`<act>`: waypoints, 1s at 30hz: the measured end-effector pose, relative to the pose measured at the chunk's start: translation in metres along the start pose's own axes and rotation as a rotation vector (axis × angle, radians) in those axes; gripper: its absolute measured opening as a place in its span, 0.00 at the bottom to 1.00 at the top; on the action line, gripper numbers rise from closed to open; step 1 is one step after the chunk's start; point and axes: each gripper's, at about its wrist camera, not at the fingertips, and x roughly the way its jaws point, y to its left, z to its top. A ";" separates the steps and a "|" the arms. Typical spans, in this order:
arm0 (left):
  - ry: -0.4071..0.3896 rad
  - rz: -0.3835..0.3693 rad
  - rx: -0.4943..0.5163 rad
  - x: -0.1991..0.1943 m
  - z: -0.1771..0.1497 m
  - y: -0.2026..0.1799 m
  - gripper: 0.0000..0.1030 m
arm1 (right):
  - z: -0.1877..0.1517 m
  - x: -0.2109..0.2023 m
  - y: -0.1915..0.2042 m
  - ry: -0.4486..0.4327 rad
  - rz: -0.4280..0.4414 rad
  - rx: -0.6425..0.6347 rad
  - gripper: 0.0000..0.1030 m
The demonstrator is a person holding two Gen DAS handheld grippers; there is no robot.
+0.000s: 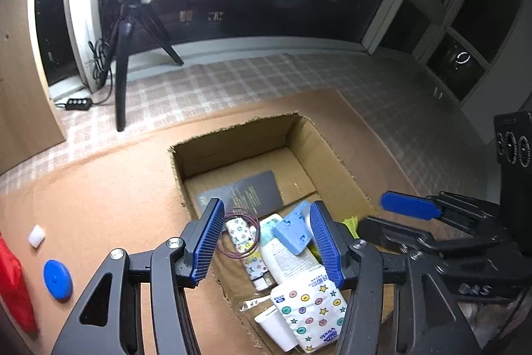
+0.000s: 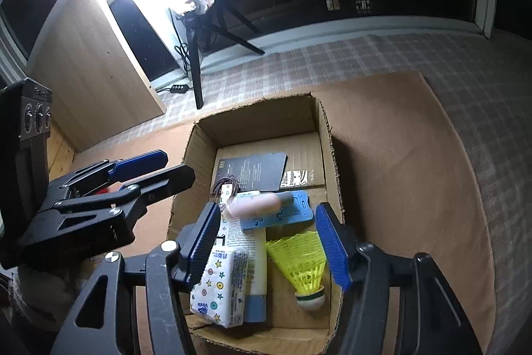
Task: Organize objects
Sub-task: 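Open both grippers to drop the bottle and cord into the box, then move both tools to the red cloth bag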
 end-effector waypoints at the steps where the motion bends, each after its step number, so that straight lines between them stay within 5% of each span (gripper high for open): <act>1: -0.005 0.005 0.001 -0.002 0.000 0.000 0.56 | 0.000 -0.001 0.001 0.000 -0.004 0.001 0.54; 14: -0.072 0.051 0.018 -0.032 -0.018 0.006 0.56 | -0.013 -0.001 0.027 0.003 -0.004 -0.026 0.56; 30: -0.028 0.062 -0.081 -0.051 -0.064 0.065 0.56 | -0.027 0.019 0.081 0.001 0.052 -0.091 0.56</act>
